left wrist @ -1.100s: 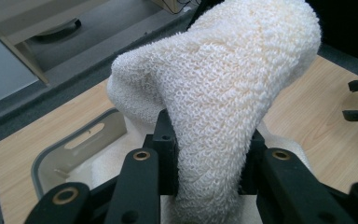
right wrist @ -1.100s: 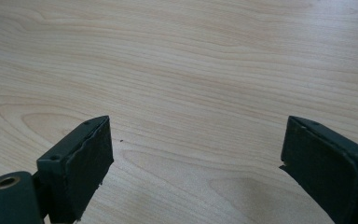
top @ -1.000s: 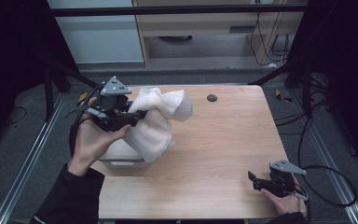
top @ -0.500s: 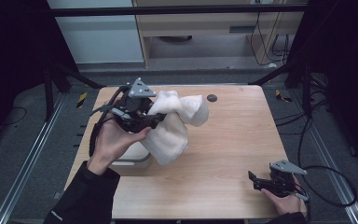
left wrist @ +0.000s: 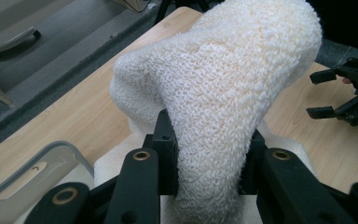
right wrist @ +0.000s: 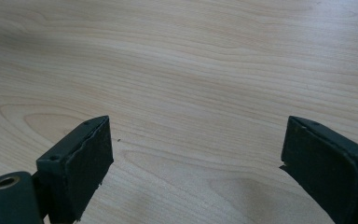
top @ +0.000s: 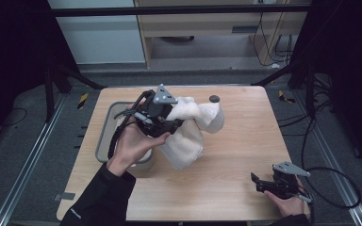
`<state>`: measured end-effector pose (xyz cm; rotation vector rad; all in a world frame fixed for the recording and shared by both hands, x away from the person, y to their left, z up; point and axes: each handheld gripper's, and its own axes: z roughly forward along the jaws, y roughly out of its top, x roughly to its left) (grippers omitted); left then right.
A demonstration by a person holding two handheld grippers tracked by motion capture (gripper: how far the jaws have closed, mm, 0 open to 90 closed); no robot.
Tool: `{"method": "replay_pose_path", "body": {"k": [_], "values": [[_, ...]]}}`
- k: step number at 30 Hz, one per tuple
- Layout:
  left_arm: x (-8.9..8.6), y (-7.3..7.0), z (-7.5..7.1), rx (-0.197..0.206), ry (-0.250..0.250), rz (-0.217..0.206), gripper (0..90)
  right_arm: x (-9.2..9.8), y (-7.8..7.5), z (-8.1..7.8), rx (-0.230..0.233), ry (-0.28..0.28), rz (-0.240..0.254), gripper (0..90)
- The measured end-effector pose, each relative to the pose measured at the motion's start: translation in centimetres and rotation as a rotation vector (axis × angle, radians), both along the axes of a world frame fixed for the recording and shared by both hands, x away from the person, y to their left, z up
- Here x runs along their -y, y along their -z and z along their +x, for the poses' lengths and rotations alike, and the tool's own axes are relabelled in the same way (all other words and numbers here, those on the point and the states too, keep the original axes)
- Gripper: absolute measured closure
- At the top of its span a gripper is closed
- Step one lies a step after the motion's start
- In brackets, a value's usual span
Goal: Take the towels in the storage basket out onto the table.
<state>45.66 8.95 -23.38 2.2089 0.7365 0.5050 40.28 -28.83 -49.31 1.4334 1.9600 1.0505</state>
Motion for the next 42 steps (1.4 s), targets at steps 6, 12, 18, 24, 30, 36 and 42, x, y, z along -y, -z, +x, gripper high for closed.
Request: {"method": "replay_pose_path", "body": {"k": [6, 12, 18, 24, 30, 36, 42], "values": [[1.0, 1.5, 0.5, -0.023, 0.017, 0.014, 67.9, 0.0, 0.0, 0.0, 0.007, -0.001, -0.004, 8.8], [2.1, 2.8, 0.8, -0.039, 0.04, 0.021, 67.8, 0.0, 0.1, 0.0, 0.013, -0.007, -0.009, 8.8], [3.0, 4.0, 1.1, -0.056, 0.06, 0.034, 67.7, 0.0, 0.1, 0.0, 0.018, -0.012, -0.017, 8.8], [3.7, 5.2, 1.4, -0.073, 0.07, 0.045, 67.7, -0.1, 0.1, 0.0, 0.009, -0.011, -0.014, 8.8], [4.4, 6.5, 1.8, -0.089, 0.086, 0.063, 67.6, -0.1, 0.2, 0.0, 0.009, -0.01, -0.016, 8.8], [5.1, 7.7, 2.0, -0.107, 0.093, 0.065, 67.6, 0.0, 0.2, 0.1, 0.017, -0.011, -0.028, 8.8], [5.5, 9.0, 2.1, -0.119, 0.1, 0.069, 67.4, 0.0, 0.2, 0.1, 0.014, -0.011, -0.025, 8.8]]}}
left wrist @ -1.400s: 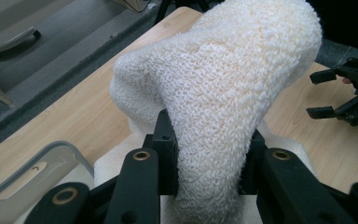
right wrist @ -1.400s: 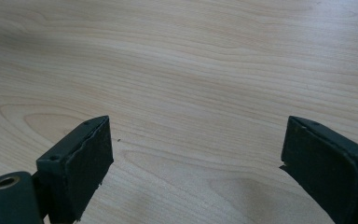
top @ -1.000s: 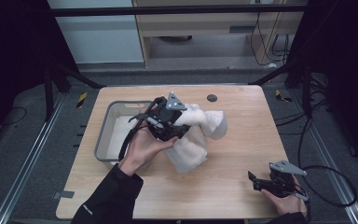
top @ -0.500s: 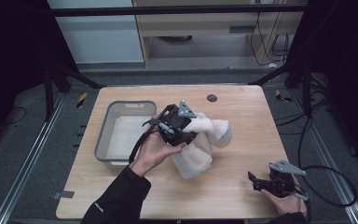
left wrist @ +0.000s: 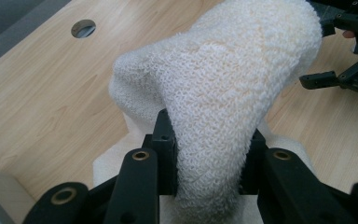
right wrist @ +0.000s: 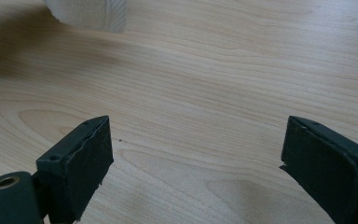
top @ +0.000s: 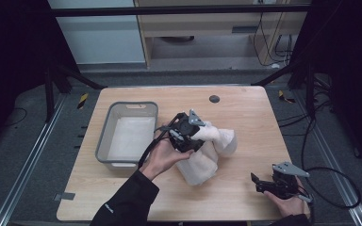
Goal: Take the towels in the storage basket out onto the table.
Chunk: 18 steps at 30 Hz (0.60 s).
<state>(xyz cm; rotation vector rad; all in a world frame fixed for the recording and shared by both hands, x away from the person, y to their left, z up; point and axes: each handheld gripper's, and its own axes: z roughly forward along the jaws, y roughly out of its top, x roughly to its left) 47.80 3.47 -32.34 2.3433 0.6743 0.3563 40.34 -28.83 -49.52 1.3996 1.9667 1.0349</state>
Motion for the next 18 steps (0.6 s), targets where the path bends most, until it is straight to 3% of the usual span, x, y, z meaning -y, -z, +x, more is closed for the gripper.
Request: {"method": "replay_pose_path", "body": {"k": [18], "values": [[0.7, 3.8, 0.7, -0.042, 0.002, -0.001, 66.5, 0.0, 0.1, 0.1, 0.001, -0.003, -0.01, 8.8]]}}
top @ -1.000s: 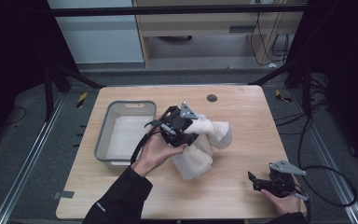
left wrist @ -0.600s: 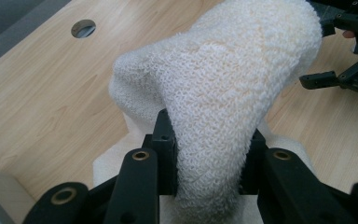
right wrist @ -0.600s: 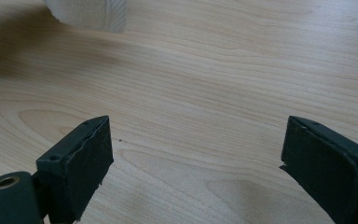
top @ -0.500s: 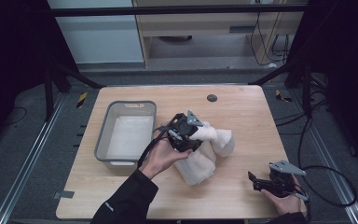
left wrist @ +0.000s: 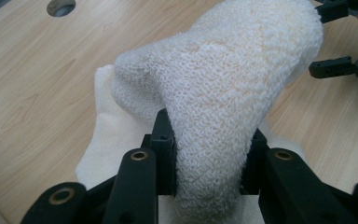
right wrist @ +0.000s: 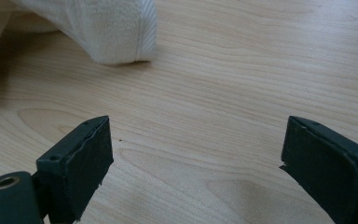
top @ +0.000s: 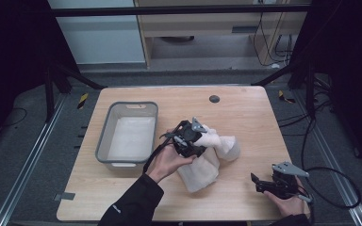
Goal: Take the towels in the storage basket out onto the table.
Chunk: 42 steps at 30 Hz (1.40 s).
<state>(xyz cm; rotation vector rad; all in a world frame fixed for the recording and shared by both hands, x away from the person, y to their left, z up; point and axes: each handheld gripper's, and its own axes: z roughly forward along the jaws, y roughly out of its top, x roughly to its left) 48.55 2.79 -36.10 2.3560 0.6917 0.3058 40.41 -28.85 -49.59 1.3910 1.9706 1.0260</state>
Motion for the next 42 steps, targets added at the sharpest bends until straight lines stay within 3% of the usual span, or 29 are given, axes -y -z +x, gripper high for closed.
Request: {"method": "replay_pose_path", "body": {"k": [13, 21, 34, 42], "values": [[-0.7, 2.2, 0.2, -0.01, -0.011, -0.023, 63.5, -0.1, 0.0, 0.0, -0.01, 0.0, 0.006, 8.8], [-0.7, 2.6, 0.1, 0.003, 0.0, -0.034, 59.4, -0.1, 0.0, 0.0, -0.005, -0.002, -0.002, 8.7], [-1.4, 3.5, -0.2, 0.026, 0.019, -0.066, 39.8, -0.1, 0.1, 0.0, -0.007, -0.005, -0.008, 8.3], [-2.3, 3.6, -0.8, 0.038, 0.024, -0.098, 32.3, 0.0, 0.1, 0.0, -0.01, -0.004, -0.001, 7.8]]}}
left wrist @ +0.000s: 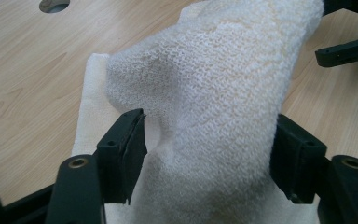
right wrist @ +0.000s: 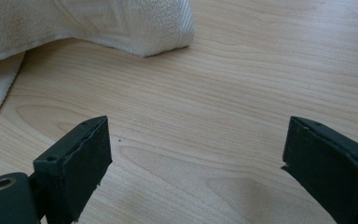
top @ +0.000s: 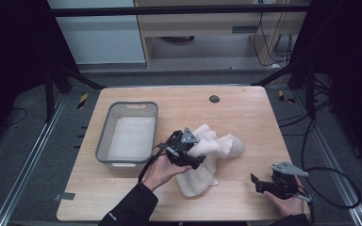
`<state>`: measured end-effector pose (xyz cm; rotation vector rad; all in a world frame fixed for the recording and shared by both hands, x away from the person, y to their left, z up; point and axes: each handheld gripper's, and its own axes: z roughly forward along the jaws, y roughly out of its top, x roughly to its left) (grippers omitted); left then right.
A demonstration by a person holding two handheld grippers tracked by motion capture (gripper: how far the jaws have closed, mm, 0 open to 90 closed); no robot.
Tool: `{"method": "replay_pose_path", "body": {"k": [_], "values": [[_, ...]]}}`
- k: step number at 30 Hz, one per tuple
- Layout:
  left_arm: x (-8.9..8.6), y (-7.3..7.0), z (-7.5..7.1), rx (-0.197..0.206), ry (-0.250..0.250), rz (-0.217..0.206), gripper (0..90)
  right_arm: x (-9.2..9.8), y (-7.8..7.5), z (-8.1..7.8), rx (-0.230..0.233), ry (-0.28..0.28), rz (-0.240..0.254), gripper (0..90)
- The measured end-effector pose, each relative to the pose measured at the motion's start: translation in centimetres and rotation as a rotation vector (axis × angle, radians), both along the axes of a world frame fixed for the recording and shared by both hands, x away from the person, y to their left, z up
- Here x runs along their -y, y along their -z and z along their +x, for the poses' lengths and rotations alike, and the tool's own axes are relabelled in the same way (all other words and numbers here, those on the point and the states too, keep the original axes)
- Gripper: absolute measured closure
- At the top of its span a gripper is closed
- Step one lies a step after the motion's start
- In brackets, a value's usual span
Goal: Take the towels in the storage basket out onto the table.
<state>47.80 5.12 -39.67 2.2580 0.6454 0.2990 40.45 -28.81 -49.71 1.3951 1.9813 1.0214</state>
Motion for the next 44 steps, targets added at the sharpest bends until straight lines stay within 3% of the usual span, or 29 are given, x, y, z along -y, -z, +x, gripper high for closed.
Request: {"method": "replay_pose_path", "body": {"k": [13, 21, 38, 44], "values": [[-2.7, 0.0, -1.7, 0.017, -0.009, -0.073, 27.0, 0.0, 0.1, 0.0, -0.001, 0.0, -0.004, 7.6], [-5.3, 0.4, -2.7, 0.032, -0.042, -0.08, 26.3, 0.0, 0.1, 0.0, -0.008, -0.001, -0.002, 7.5], [-11.2, 2.6, -5.5, 0.044, -0.139, -0.142, 28.6, 0.0, 0.2, 0.0, -0.013, 0.004, -0.007, 7.0], [-13.0, 3.7, -6.5, 0.029, -0.165, -0.142, 30.5, 0.1, 0.2, 0.0, -0.012, 0.006, -0.012, 7.0]]}}
